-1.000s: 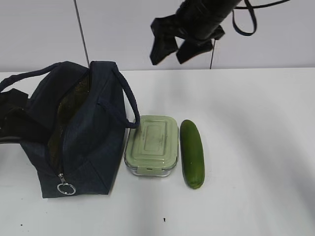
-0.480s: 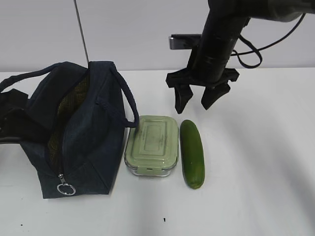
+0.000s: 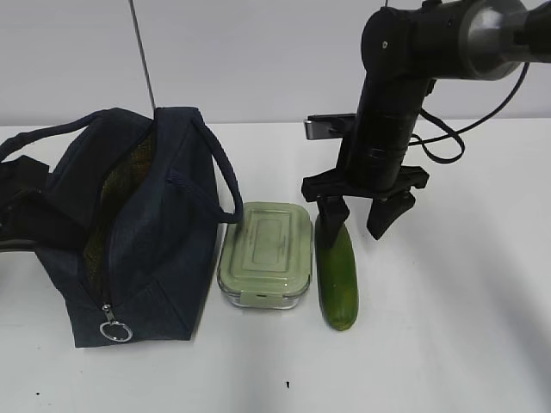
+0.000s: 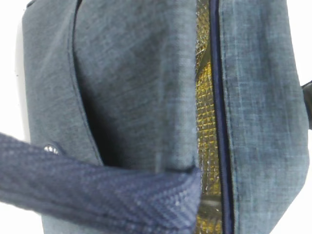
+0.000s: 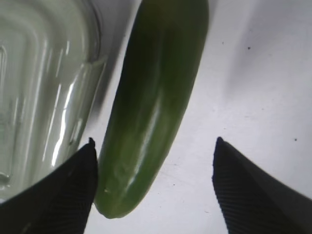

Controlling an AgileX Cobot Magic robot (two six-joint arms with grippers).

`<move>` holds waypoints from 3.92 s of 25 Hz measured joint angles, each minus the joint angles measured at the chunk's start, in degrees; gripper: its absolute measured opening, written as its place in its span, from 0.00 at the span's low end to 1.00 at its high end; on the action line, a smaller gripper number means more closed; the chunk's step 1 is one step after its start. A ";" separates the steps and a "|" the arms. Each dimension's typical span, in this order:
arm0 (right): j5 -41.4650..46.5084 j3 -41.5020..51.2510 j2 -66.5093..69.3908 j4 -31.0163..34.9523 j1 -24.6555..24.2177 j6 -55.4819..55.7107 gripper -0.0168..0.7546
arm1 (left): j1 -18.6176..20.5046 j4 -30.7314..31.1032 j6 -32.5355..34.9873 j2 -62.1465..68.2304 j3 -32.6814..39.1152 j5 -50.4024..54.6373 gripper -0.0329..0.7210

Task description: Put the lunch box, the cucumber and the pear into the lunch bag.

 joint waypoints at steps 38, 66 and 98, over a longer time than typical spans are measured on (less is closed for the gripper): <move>0.09 -16.79 -1.46 -6.83 0.00 -3.32 0.48 | 0.00 0.17 0.00 0.00 0.00 0.17 0.02; -5.54 -23.37 7.04 51.75 8.29 -21.24 0.48 | 0.00 -0.20 0.00 0.00 0.00 0.12 0.02; 1.29 -48.29 9.90 22.13 4.18 -11.71 0.75 | 0.00 -0.25 0.00 0.00 0.00 -0.04 0.02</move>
